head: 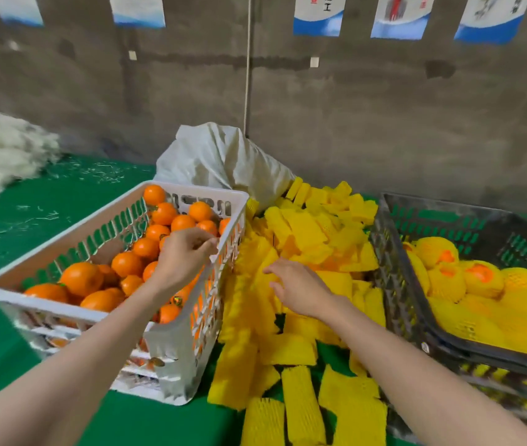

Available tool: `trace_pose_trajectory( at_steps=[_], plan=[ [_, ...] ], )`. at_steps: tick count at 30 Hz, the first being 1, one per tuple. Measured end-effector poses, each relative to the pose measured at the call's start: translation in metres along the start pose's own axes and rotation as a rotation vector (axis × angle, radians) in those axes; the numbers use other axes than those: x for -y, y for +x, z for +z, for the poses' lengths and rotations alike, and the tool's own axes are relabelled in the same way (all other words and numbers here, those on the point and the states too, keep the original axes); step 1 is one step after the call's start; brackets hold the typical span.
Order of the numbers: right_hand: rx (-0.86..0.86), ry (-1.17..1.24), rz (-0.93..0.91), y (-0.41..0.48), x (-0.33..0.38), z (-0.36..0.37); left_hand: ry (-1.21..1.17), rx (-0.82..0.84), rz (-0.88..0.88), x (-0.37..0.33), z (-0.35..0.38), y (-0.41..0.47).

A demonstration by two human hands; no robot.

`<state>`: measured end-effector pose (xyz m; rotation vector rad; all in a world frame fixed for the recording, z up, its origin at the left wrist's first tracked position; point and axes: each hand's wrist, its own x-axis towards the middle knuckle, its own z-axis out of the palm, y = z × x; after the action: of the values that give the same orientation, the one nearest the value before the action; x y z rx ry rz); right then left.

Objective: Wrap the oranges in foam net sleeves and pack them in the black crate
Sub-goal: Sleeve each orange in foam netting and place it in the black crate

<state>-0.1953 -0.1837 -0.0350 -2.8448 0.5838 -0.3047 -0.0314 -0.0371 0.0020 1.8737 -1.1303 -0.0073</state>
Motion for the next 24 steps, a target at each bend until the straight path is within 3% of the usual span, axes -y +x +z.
trace_pose_trajectory(
  at_steps=[3,5,12,16,20,24],
  plan=[
    [0.249,-0.1,0.101,0.026,0.013,0.049,-0.03,-0.027,-0.048,0.022,-0.019,-0.002],
    [0.326,-0.131,0.221,0.038,0.018,0.071,-0.057,-0.033,-0.069,0.034,-0.031,0.0],
    [0.241,-0.281,0.424,0.052,0.018,0.092,-0.074,0.008,-0.117,0.075,-0.062,0.012],
    [0.124,-0.292,0.483,0.056,0.012,0.074,0.12,0.368,-0.172,0.103,-0.057,0.027],
    [-0.01,-0.185,0.505,0.06,0.006,0.044,0.657,0.851,-0.158,0.121,-0.043,0.035],
    [-0.167,-0.065,0.534,0.057,0.011,0.022,1.144,1.067,-0.221,0.142,-0.03,0.031]
  ],
)
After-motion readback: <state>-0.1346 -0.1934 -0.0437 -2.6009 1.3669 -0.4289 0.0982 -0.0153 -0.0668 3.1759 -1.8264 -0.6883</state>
